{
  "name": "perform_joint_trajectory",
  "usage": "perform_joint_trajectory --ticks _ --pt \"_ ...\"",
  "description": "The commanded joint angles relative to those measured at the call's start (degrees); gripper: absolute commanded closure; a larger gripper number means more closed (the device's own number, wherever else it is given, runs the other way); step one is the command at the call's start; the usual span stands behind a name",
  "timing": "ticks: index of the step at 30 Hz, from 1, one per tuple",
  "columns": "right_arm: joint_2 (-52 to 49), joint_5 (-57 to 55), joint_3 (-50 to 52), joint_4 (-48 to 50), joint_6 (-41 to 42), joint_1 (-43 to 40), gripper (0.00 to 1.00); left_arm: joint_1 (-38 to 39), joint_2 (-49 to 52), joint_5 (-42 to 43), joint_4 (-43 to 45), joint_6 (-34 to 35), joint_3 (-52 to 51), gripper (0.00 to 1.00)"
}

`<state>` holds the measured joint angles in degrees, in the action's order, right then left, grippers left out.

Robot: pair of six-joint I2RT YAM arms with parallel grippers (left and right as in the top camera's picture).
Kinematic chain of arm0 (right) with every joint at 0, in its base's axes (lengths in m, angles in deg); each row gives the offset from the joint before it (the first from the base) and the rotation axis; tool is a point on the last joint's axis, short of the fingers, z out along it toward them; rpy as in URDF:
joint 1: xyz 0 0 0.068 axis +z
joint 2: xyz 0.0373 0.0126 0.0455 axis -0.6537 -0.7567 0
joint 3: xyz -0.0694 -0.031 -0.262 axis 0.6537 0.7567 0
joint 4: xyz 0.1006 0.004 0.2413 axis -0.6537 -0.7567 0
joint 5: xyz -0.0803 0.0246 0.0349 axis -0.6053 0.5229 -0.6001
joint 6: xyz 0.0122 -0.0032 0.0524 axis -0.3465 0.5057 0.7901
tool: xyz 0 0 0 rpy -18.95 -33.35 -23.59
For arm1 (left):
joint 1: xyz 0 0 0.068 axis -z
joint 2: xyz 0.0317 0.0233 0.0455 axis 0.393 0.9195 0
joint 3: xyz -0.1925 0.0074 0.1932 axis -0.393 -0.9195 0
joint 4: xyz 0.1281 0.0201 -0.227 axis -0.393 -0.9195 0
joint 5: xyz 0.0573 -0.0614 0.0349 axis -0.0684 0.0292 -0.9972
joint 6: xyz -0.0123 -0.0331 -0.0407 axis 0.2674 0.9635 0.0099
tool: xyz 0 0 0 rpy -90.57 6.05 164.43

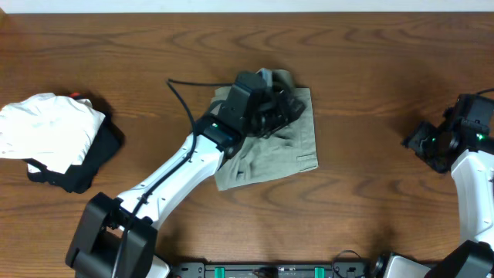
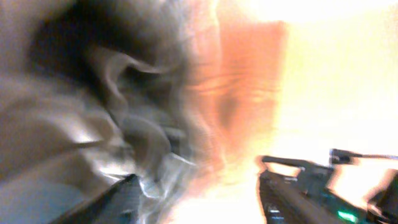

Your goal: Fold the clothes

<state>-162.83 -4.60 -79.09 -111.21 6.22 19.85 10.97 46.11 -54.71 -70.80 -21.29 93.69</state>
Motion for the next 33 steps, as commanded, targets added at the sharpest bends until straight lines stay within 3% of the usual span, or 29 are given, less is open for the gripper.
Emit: perform_joint_trajectory --ticks 1,4,7,10,13,16,20,29,33 --pt "0.35 0.39 0.11 -0.09 -0.66 0.04 0.36 1.86 0.13 8.15 9.92 -5.03 1.29 0.33" --pt "0.35 0.42 0.11 -0.07 -0.63 0.04 0.36 2.34 0.09 13.44 16.81 -7.32 1.29 0.34" --pt "0.35 0.42 0.11 -0.09 -0.66 0.04 0.36 0.76 0.02 17.70 16.44 -8.87 1.29 0.37" --pt "0.35 3.13 0.11 0.02 -1.27 0.04 0.36 -1.81 -0.20 21.81 12.52 -14.29 1.29 0.42" --pt "0.35 12.46 0.11 1.81 -6.56 0.35 0.36 -5.42 -0.46 21.44 2.91 -22.32 1.29 0.43" --pt "0.35 23.58 0.11 3.21 -13.18 2.23 0.37 -9.16 -0.46 13.31 -11.47 -31.41 1.29 0.43" --pt "0.35 28.41 0.11 1.75 -17.73 7.41 0.37 -12.55 0.11 -5.95 -25.83 -38.60 1.27 0.43" --pt "0.35 41.48 0.11 4.17 -18.53 24.50 0.38 -13.53 4.46 -15.41 -31.45 -43.19 1.07 0.43" --pt "0.33 42.49 0.11 10.47 -12.66 30.51 0.38 -13.53 8.81 -15.28 -32.68 -43.19 1.07 0.43"
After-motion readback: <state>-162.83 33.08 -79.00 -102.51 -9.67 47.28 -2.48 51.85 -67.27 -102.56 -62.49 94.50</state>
